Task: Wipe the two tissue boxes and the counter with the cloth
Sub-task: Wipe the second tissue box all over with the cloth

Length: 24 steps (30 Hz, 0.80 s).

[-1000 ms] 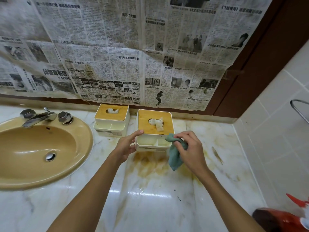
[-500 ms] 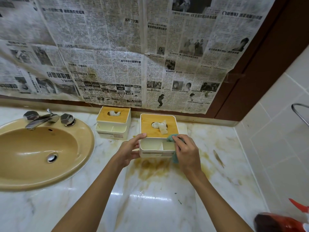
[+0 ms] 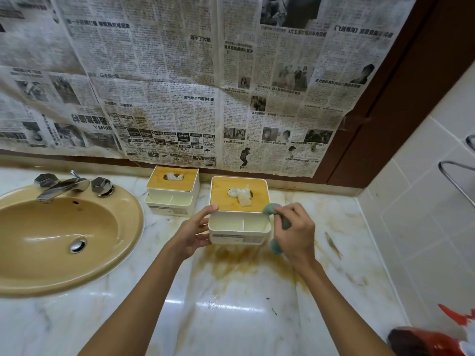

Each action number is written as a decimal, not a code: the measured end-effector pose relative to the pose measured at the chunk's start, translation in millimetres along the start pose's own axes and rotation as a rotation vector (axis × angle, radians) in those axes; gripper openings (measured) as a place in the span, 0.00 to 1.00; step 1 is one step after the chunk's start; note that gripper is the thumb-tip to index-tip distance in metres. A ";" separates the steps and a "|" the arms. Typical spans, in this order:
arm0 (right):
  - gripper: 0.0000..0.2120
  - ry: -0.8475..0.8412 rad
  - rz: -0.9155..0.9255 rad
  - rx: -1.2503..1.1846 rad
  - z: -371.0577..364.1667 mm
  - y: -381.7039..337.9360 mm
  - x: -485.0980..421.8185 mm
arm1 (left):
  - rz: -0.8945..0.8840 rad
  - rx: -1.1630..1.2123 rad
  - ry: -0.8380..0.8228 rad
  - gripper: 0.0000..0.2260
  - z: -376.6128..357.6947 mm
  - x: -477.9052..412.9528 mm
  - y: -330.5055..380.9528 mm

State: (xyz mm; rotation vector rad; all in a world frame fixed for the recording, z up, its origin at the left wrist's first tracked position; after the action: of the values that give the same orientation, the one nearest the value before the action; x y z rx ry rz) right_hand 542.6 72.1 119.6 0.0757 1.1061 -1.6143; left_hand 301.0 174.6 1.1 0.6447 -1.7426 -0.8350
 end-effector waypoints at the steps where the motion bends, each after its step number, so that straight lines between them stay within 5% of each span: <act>1: 0.12 0.032 -0.093 -0.062 7.1 4.4 -4.7 | -0.008 -0.012 -0.007 0.28 0.8 1.3 2.0; 4: 0.10 -0.008 -0.218 -0.094 5.9 10.9 -30.9 | -0.038 -0.050 -0.044 0.33 -1.7 3.2 5.6; 10: 0.11 -0.227 -0.176 0.118 -15.8 14.8 -70.2 | -0.051 -0.026 -0.079 0.34 -16.1 4.9 9.0; 18: 0.10 -0.380 -0.220 -0.012 -19.3 16.2 -6.4 | -0.006 0.066 0.008 0.21 -9.9 4.3 -2.6; 24: 0.09 -0.389 -0.166 0.009 -20.5 12.3 17.1 | 0.018 0.024 0.018 0.27 -1.8 2.3 -11.8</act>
State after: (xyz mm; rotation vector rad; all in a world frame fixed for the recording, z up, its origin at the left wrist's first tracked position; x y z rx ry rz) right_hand 536.2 74.2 91.0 -0.3202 0.8193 -1.6913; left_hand 302.3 165.3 -6.5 0.6502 -1.7421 -0.7944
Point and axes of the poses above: each hand's wrist, its own x-axis away from the middle knuckle, its own z-axis out of the back of the hand, y = z × x, the point moved 8 cm from there along -x, towards the middle knuckle, and after that the axes turned 2 degrees about -z, right-handed, at the moved point
